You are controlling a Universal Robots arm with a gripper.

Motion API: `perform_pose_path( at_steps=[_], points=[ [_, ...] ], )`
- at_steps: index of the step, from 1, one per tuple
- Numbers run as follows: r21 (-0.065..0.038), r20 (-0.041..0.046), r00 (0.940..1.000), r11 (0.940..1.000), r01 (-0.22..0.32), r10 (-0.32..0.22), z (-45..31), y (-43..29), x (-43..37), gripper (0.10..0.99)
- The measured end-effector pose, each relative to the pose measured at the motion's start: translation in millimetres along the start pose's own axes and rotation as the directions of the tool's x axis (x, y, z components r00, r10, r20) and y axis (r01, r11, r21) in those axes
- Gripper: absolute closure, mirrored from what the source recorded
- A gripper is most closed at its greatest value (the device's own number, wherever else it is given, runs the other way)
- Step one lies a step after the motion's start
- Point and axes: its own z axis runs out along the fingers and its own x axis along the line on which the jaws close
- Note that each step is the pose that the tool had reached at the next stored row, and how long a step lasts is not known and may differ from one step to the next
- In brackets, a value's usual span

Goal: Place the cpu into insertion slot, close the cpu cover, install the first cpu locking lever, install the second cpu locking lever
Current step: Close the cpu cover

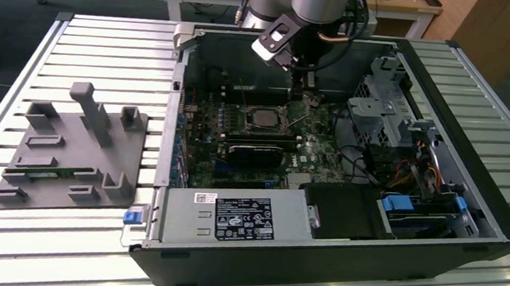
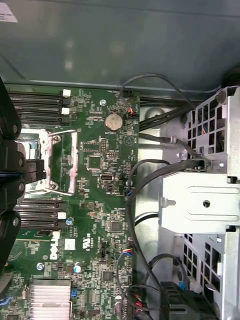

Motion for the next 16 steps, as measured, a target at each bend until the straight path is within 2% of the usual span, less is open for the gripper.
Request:
perform_pose_path(
  at_steps=[7,16],
  points=[
    [0.001,-0.0002,1.0,1.0,0.002,-0.002,2.1,11.9,1.1,0.98],
    [0.003,-0.0003,1.0,1.0,0.003,-0.003,6.5,26.9,8.3,0.98]
  ],
)
